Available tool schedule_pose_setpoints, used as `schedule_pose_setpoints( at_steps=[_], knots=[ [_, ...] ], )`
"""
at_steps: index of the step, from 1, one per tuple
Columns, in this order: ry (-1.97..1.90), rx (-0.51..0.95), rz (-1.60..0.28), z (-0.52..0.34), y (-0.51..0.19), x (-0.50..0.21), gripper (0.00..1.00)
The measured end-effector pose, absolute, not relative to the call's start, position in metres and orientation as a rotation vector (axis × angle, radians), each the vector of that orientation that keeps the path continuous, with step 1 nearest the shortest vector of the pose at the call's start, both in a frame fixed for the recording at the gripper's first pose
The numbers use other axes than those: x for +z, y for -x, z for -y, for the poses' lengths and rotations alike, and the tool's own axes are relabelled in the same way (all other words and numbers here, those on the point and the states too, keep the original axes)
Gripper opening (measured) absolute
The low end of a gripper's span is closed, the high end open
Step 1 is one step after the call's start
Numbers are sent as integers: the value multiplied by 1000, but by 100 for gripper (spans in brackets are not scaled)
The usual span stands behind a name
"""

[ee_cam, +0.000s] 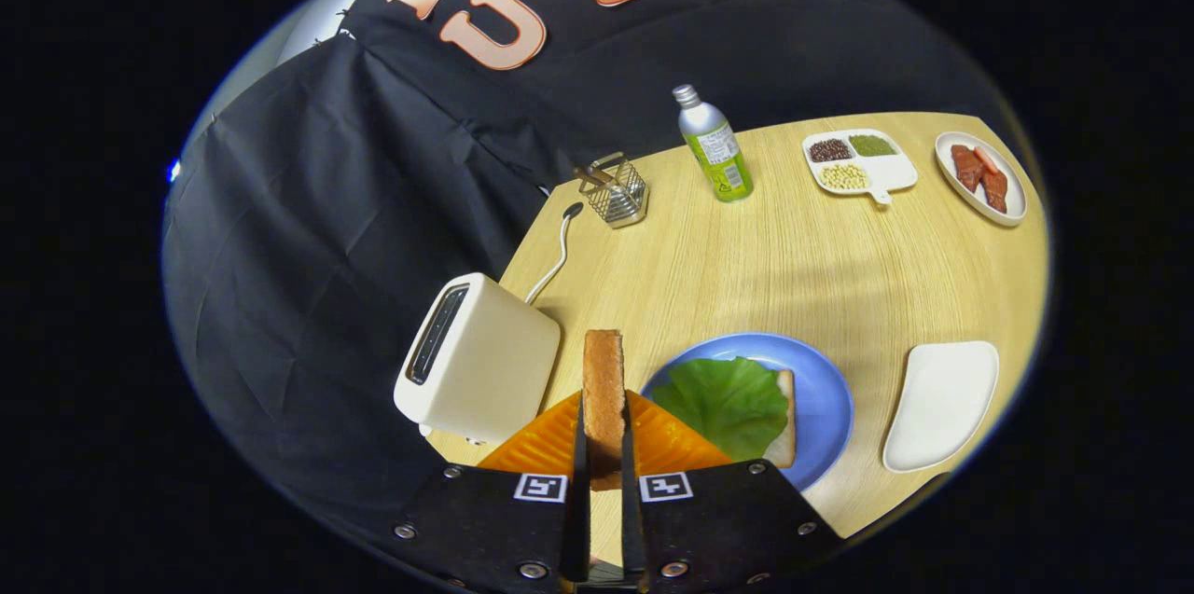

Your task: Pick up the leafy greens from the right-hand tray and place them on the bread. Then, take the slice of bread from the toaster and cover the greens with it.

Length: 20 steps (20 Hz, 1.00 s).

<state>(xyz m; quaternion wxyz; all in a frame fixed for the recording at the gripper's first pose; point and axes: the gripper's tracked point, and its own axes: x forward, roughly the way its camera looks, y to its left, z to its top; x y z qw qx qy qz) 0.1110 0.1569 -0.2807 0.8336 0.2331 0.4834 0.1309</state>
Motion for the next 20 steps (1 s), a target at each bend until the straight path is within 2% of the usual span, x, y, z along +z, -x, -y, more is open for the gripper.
schedule_pose_setpoints(
  at_steps=[20],
  knots=[
    [-662,211,-1014,-105,-93,-359,14]
  ],
)
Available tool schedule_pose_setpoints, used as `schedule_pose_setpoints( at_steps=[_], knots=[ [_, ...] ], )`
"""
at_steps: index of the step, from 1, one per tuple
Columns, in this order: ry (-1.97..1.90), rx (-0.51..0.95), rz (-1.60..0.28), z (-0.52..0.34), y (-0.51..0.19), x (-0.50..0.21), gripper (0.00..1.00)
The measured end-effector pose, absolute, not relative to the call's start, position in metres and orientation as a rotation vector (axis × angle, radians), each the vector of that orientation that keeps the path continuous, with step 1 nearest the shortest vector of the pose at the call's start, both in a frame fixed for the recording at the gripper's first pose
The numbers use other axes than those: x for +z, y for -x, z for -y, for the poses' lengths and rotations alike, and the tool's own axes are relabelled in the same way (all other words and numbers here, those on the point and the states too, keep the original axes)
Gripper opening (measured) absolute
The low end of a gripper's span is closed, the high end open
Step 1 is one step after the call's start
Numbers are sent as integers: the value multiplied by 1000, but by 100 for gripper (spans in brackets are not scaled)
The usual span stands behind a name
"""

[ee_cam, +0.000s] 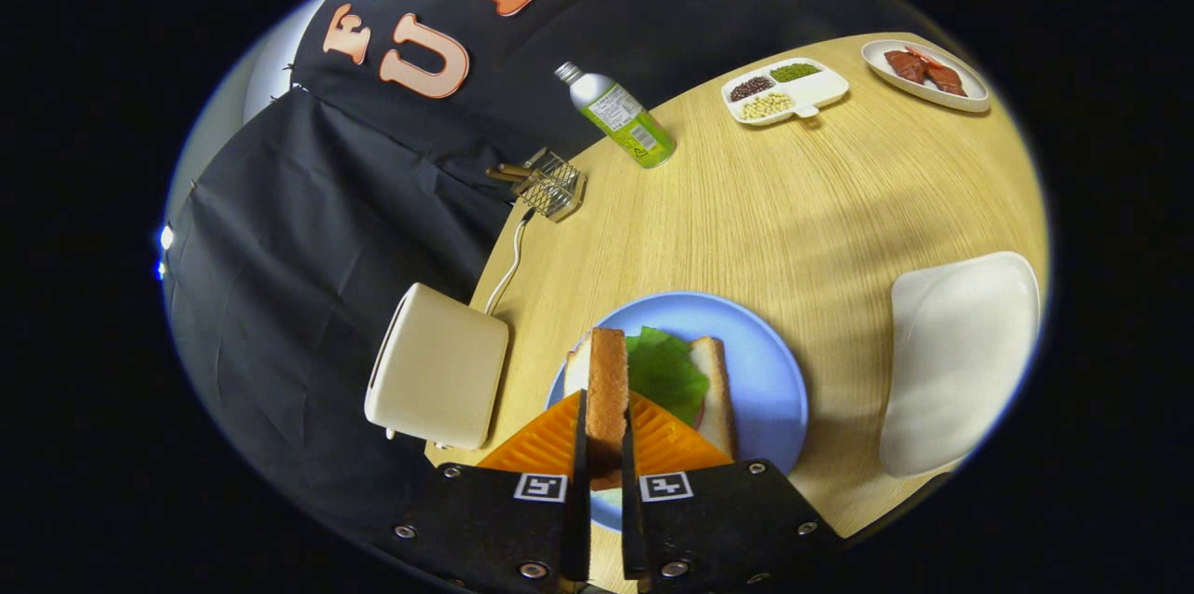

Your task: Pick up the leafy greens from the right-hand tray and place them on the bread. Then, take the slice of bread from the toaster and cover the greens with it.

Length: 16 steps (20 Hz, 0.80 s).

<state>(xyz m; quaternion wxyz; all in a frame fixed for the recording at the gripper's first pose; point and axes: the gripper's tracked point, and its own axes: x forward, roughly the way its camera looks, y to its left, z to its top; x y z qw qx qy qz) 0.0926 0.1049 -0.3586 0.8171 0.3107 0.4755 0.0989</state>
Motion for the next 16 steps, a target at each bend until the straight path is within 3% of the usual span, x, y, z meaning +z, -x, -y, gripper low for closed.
schedule_pose_setpoints(
  at_steps=[7,16],
  knots=[
    [-683,161,-999,-93,-86,-373,15],
    [-579,81,-968,-85,-79,-378,38]
  ],
)
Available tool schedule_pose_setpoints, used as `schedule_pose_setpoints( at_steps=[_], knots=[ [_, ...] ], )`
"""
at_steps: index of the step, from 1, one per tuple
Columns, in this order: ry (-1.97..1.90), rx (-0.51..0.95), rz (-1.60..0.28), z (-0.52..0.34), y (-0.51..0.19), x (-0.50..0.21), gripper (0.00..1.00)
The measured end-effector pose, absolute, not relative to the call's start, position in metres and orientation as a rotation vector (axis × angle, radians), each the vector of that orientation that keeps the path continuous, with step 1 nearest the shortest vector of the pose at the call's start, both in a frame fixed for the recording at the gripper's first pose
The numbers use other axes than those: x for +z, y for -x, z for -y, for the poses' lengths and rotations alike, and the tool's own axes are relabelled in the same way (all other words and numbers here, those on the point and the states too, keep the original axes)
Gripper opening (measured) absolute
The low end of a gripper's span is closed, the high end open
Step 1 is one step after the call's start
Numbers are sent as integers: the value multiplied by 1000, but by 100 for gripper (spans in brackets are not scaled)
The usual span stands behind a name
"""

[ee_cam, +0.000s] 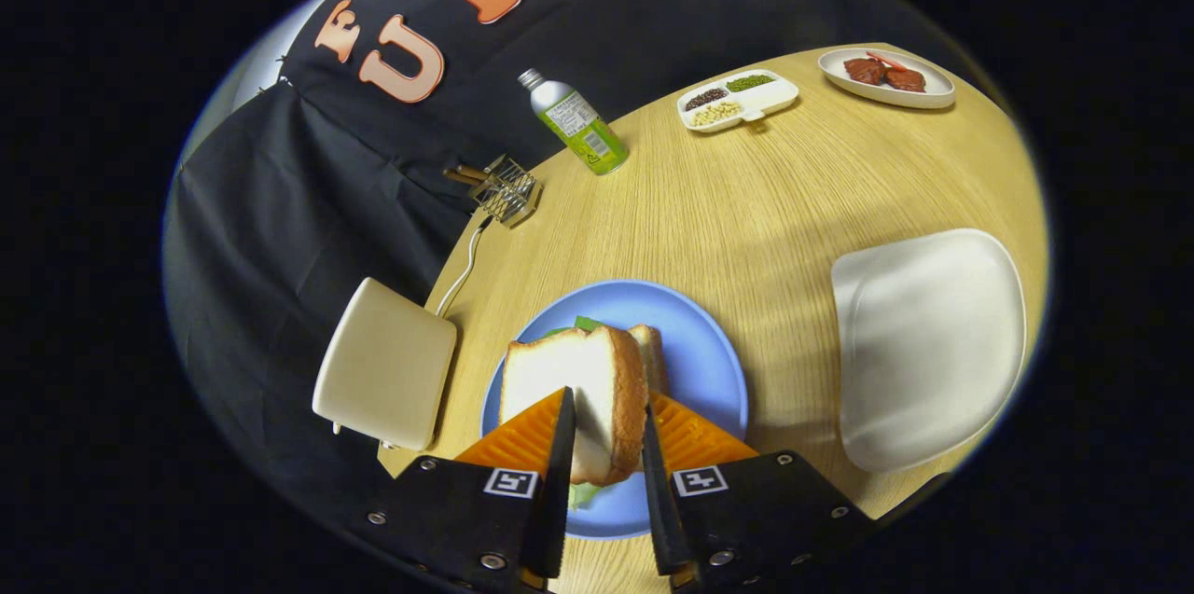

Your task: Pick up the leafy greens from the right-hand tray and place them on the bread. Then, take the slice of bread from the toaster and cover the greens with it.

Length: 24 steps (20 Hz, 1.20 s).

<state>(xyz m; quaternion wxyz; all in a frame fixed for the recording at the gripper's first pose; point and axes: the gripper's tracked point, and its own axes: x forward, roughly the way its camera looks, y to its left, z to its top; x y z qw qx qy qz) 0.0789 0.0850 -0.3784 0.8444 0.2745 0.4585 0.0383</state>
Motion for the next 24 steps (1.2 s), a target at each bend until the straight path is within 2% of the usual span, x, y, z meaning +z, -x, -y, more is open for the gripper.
schedule_pose_setpoints(
  at_steps=[3,6,10,18,24],
  knots=[
    [-537,55,-965,-81,-77,-378,41],
    [-463,6,-940,-69,-80,-376,56],
    [-420,-34,-852,-57,-83,-349,68],
    [-353,-64,-649,-31,-89,-274,80],
    [-276,-70,-488,-22,-83,-206,80]
  ],
)
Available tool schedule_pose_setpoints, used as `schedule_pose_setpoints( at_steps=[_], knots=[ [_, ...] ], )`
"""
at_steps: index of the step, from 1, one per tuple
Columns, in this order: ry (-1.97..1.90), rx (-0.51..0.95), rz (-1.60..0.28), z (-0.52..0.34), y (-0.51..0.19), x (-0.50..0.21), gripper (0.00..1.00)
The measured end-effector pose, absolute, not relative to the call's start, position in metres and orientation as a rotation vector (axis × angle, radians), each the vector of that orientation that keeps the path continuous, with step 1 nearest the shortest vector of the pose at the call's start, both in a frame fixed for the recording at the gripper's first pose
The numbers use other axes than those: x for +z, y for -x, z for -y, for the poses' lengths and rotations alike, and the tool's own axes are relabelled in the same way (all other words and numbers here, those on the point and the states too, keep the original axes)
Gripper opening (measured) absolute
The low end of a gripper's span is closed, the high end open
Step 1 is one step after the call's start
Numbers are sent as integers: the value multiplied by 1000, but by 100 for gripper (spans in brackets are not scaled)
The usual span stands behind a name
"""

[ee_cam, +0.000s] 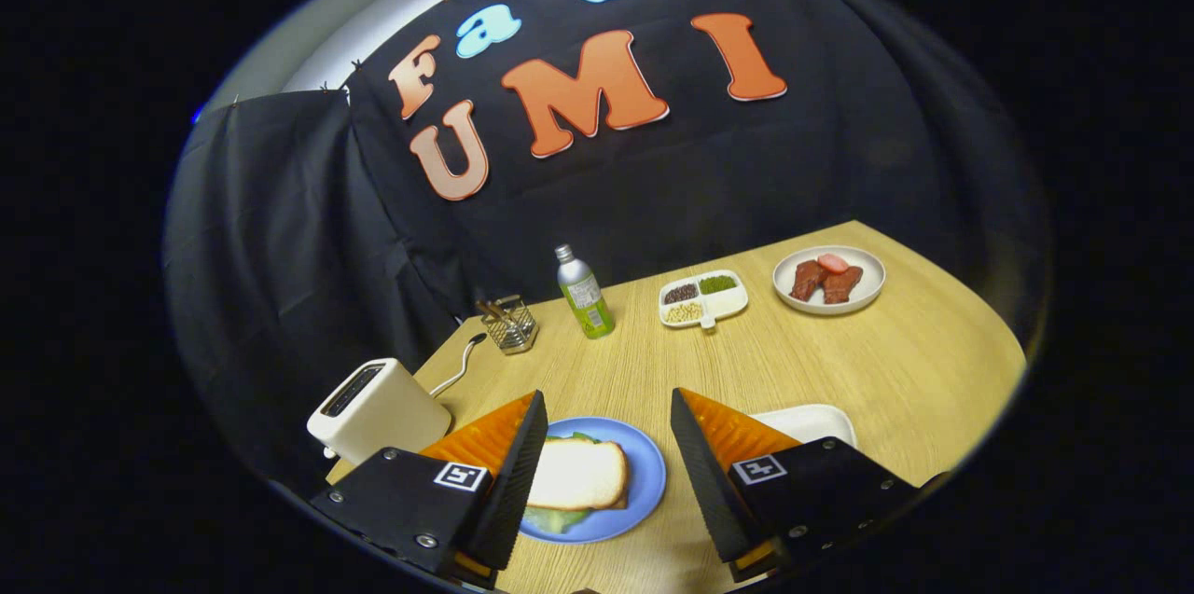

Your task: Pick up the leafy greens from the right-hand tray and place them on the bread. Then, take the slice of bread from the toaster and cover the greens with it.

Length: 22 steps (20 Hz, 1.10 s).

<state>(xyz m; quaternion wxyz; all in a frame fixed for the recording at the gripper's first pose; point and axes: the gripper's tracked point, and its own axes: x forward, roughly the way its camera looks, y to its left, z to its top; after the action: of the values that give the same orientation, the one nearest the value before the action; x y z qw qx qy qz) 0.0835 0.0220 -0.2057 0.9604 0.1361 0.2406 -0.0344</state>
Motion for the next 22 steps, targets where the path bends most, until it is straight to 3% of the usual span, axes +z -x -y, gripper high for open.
schedule_pose_setpoints(
  at_steps=[8,22],
  knots=[
    [-99,-145,-236,-2,-70,-128,90],
    [-49,-128,-37,6,-19,-66,94]
  ],
)
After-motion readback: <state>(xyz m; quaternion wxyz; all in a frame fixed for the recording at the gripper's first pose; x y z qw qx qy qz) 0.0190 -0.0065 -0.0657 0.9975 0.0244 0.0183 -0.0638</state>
